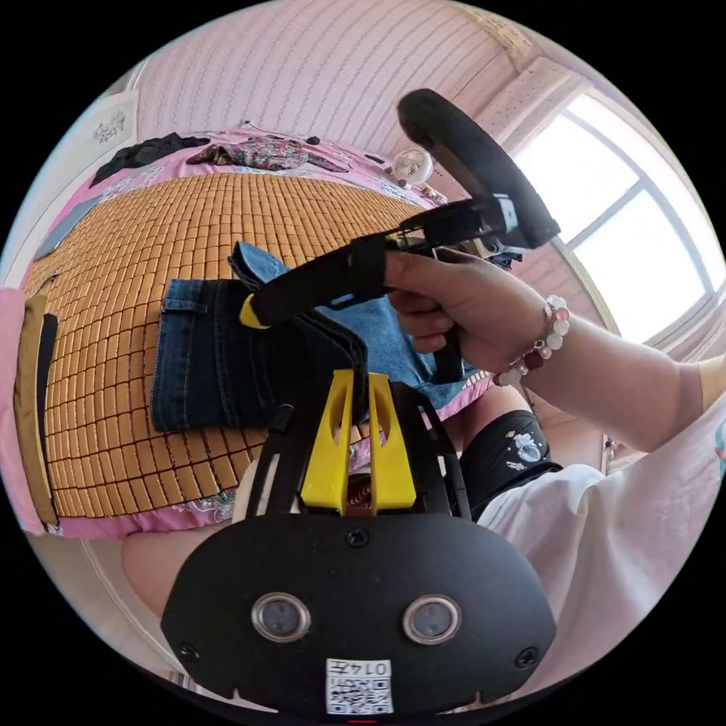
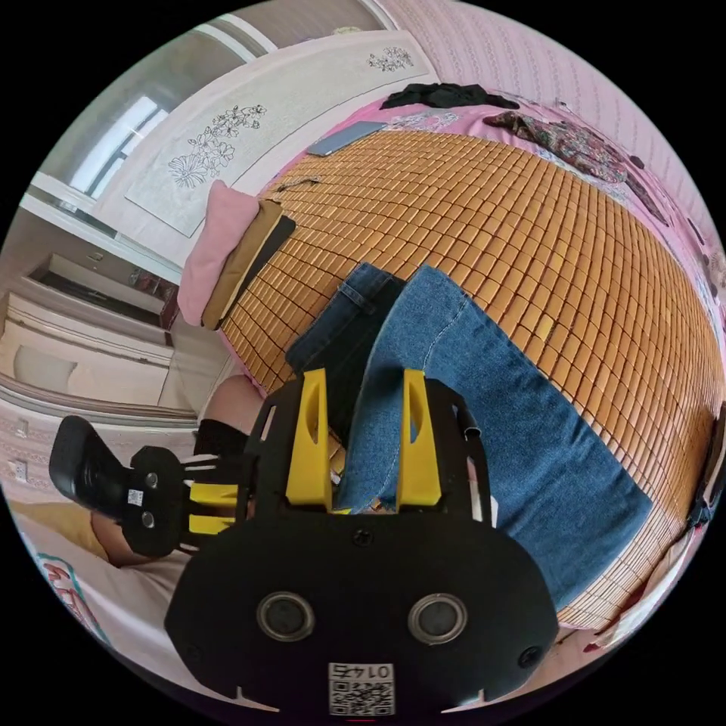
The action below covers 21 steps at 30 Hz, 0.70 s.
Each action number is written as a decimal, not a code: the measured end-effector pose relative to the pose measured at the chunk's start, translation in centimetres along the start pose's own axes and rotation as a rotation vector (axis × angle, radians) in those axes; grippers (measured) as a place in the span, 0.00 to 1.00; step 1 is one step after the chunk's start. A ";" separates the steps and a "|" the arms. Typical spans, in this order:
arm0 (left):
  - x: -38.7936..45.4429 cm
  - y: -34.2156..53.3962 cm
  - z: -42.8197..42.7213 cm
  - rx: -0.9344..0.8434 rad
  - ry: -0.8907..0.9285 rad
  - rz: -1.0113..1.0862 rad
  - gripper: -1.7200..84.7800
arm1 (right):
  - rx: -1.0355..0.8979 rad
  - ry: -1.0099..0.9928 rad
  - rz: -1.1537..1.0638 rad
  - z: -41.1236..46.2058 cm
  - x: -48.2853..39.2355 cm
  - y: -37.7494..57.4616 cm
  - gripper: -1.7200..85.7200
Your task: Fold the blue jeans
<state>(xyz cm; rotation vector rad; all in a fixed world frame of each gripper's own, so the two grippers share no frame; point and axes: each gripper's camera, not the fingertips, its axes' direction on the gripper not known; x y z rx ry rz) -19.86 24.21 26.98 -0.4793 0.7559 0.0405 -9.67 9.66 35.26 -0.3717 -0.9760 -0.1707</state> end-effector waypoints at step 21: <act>-7.6 4.2 -10.6 0.238 -0.037 -0.338 0.06 | 0.175 -0.335 0.088 -6.5 4.4 -3.7 0.10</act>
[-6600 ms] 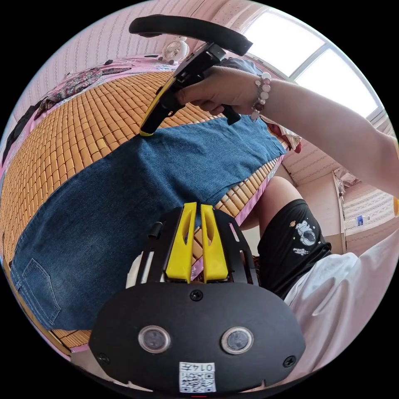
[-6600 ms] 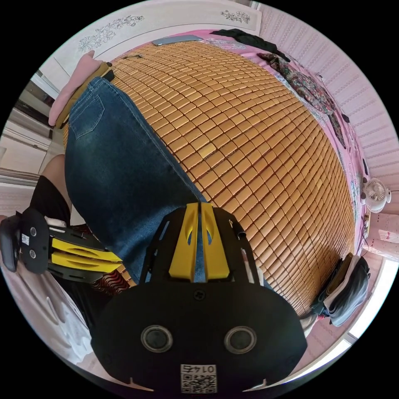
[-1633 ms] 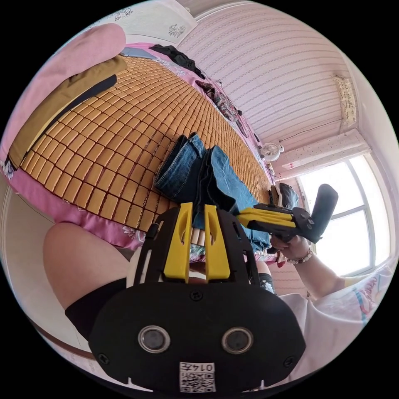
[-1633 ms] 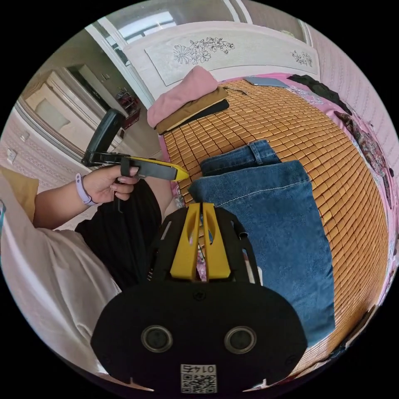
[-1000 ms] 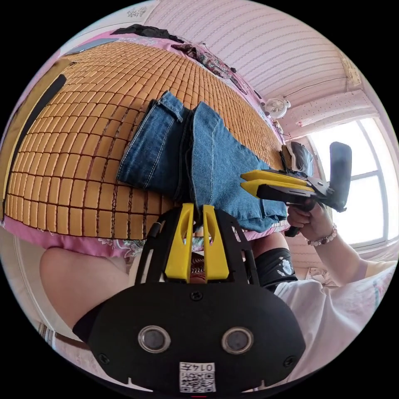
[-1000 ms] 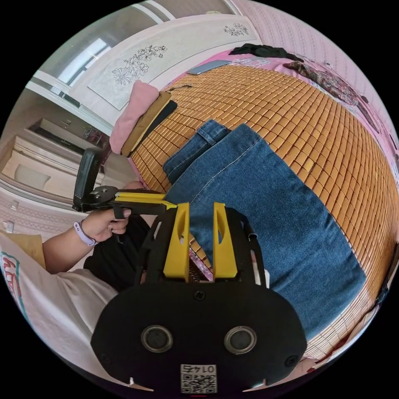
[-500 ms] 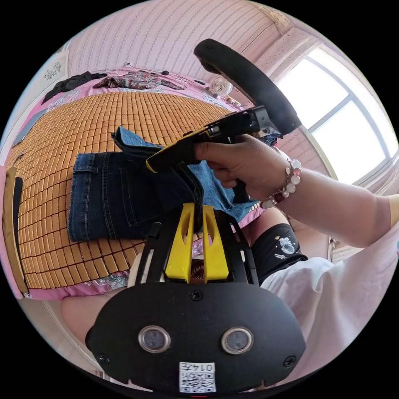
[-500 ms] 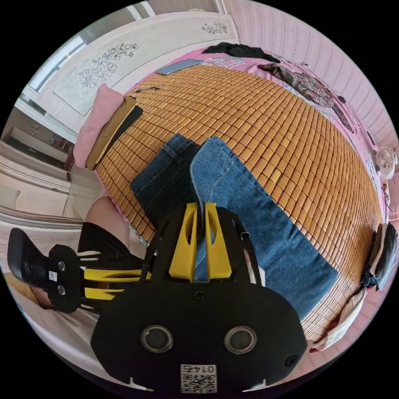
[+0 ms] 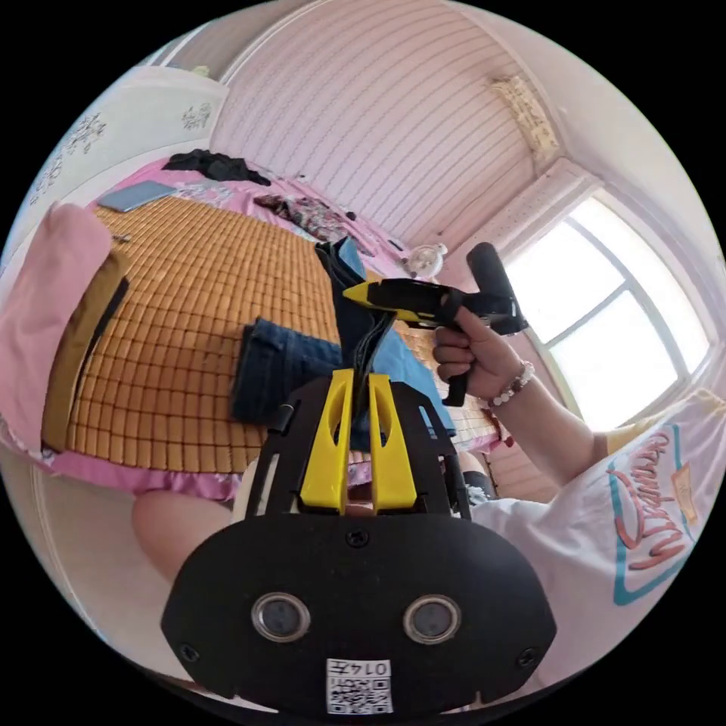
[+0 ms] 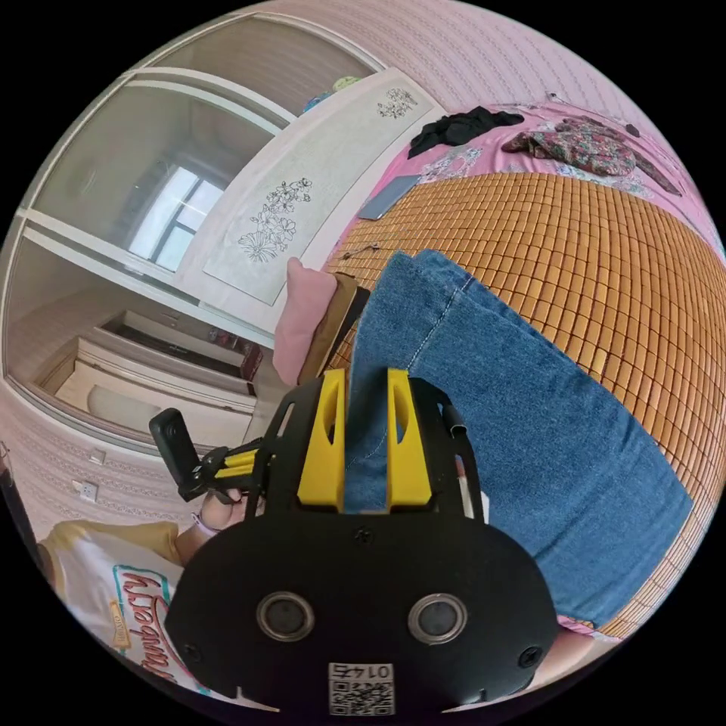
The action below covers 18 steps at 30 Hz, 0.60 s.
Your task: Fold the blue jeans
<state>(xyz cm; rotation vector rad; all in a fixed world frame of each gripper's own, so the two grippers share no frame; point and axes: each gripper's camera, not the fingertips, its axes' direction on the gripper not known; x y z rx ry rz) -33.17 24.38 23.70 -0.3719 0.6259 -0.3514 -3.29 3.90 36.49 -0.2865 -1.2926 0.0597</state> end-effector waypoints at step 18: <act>13.1 0.8 17.9 -0.349 0.168 0.410 0.01 | -0.271 0.506 0.053 -2.6 14.7 17.3 0.02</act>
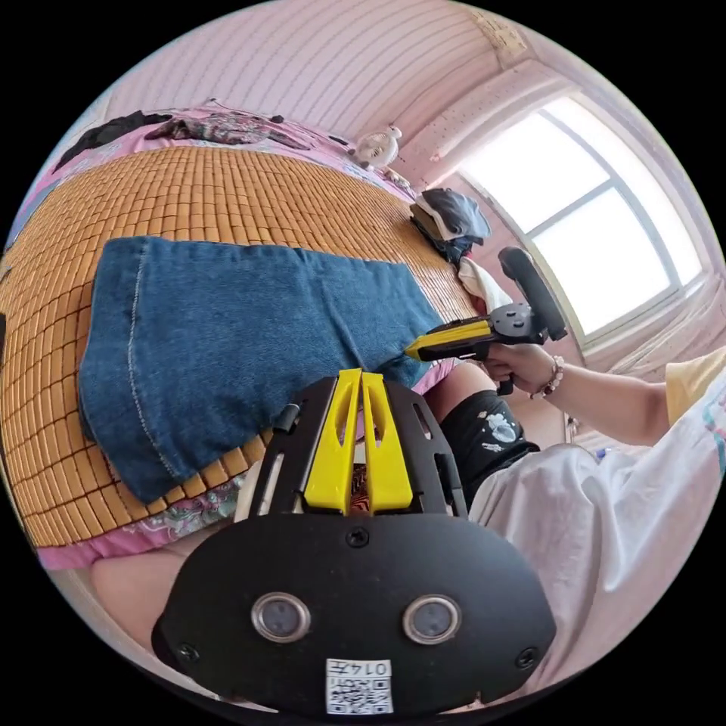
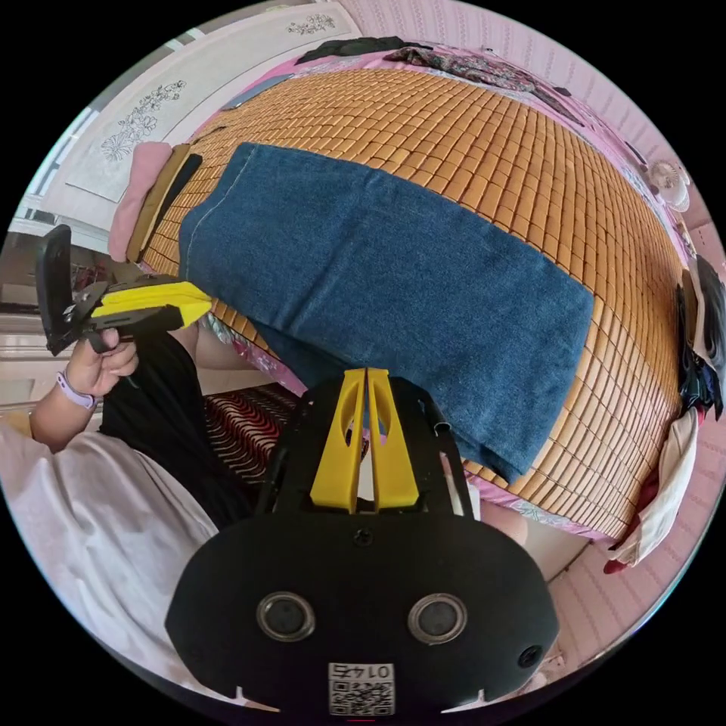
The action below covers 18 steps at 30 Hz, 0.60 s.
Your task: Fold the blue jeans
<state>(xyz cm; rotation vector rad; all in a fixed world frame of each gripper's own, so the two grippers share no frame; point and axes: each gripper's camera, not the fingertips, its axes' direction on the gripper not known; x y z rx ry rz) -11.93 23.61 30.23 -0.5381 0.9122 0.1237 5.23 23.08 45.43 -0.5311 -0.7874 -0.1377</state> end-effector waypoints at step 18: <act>2.1 -4.9 8.2 -0.206 -0.150 0.110 0.01 | -0.376 0.194 -0.327 0.0 -2.4 -23.6 0.01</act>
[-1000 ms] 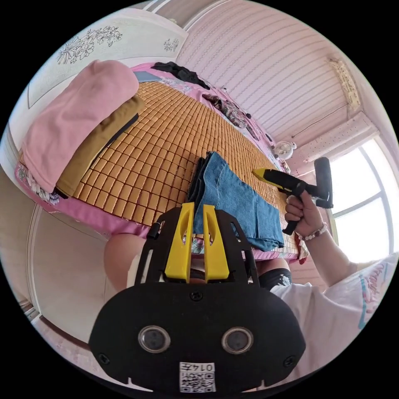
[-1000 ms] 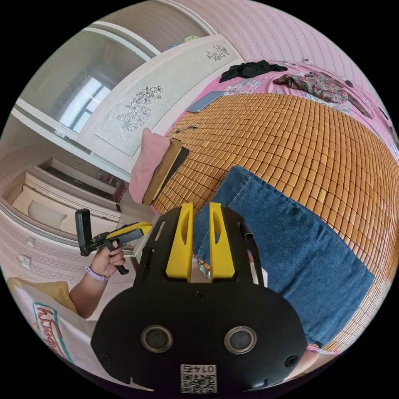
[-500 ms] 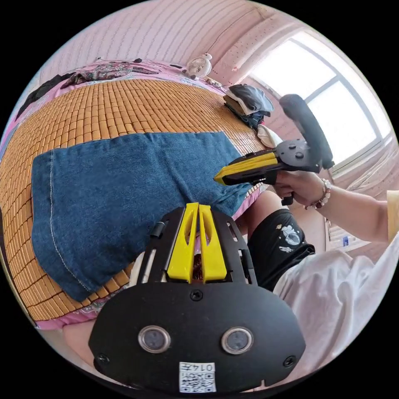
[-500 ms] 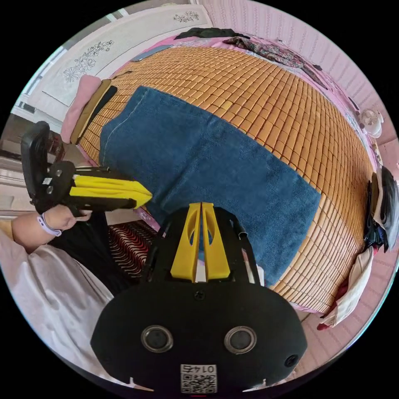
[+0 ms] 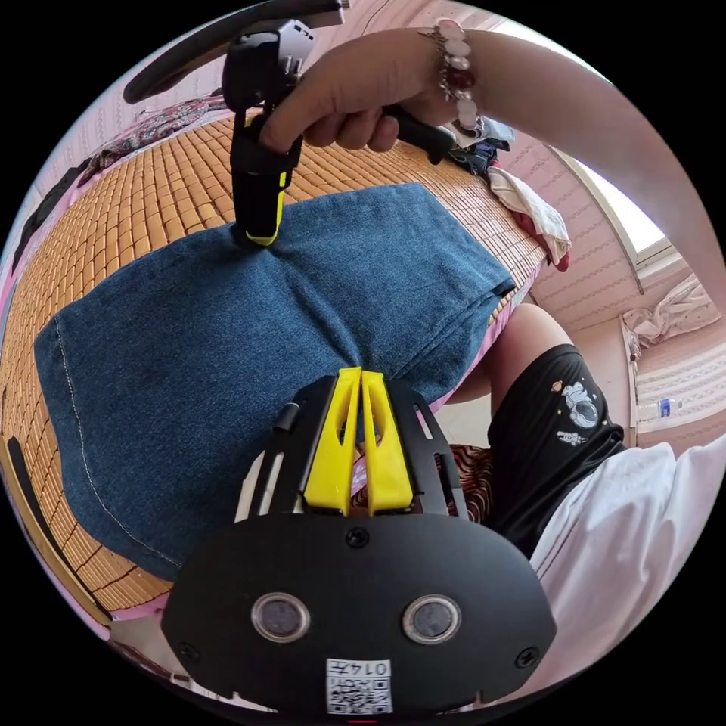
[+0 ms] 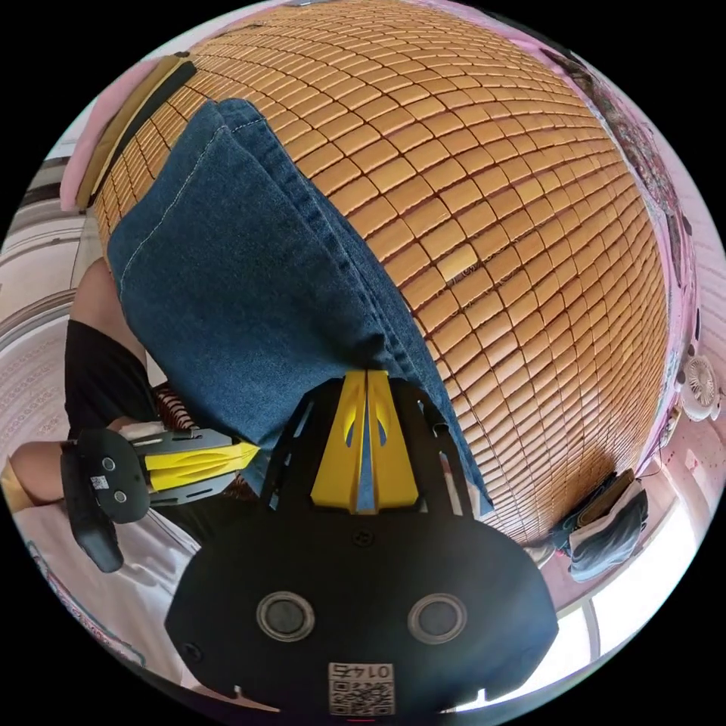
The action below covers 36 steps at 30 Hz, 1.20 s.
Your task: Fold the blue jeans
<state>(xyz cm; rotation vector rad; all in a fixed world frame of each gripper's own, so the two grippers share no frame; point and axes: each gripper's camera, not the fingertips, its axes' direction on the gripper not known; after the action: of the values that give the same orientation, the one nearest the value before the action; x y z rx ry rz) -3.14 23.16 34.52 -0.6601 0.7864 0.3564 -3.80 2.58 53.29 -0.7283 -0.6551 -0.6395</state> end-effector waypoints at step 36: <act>-18.2 11.9 -11.8 0.180 -0.056 -0.625 0.10 | 0.952 -0.872 1.150 -5.1 11.6 56.1 0.04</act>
<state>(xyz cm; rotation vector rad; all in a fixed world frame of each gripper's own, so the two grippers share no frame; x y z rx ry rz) -27.72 23.19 37.12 -0.6869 0.5164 -0.2625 45.20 27.97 37.08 -0.3229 -1.0465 1.0775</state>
